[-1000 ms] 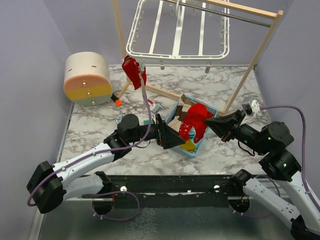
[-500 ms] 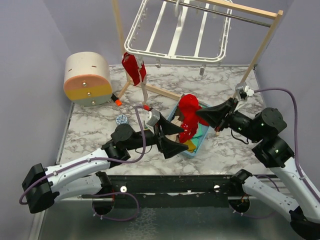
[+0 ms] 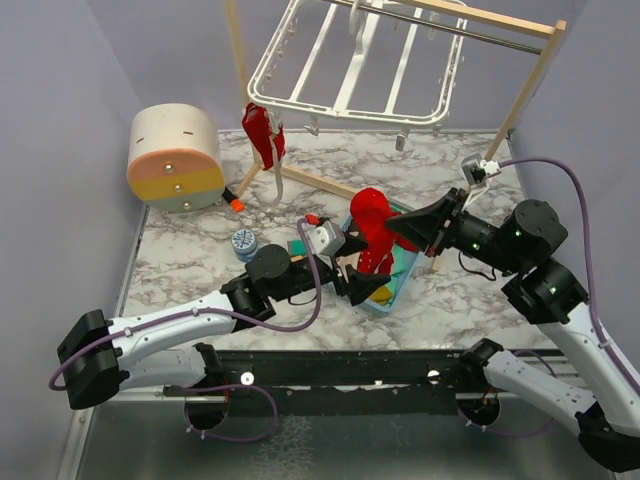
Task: Clip the socks to the hanger
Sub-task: Pick up the sock from the bin.
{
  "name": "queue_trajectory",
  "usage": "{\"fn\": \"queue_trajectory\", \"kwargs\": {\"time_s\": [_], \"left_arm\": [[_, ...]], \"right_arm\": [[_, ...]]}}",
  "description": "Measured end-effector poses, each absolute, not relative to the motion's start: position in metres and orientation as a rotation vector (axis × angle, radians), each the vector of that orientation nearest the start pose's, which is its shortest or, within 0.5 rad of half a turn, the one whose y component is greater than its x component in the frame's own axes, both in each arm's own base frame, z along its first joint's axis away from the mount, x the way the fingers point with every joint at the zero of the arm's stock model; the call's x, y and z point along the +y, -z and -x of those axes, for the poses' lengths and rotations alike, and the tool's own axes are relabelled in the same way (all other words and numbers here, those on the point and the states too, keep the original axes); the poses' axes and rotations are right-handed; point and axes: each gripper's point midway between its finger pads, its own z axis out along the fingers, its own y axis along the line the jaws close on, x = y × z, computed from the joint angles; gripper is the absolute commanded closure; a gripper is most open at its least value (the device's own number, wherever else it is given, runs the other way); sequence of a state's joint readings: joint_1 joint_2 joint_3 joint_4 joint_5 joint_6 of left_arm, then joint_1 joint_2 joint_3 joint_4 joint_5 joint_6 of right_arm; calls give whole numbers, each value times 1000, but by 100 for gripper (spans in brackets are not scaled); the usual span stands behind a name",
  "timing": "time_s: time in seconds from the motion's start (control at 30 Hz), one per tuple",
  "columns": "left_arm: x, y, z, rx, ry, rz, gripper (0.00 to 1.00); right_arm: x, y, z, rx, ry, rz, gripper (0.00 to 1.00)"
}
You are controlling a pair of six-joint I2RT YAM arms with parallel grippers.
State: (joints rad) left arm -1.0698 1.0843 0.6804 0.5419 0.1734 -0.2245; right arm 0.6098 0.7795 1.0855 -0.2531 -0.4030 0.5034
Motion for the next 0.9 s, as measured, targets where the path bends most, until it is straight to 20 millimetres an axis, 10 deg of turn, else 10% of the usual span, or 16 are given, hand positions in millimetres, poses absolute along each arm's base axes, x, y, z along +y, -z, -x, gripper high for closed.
{"fn": "queue_trajectory", "kwargs": {"time_s": [0.2, 0.37, 0.53, 0.9], "left_arm": [[-373, -310, -159, 1315, 1146, -768, 44], [-382, -299, -154, 1349, 1162, -786, 100], [-384, -298, -150, 1402, 1225, -731, 100], [-346, -299, -159, 1555, 1488, -140, 100]], "right_arm": [[235, -395, -179, 1651, -1197, 418, 99], [237, -391, -181, 1676, -1207, 409, 98], [235, -390, -180, 1680, -1201, 402, 38], [184, -386, -158, 1515, -1099, 246, 21]]}}
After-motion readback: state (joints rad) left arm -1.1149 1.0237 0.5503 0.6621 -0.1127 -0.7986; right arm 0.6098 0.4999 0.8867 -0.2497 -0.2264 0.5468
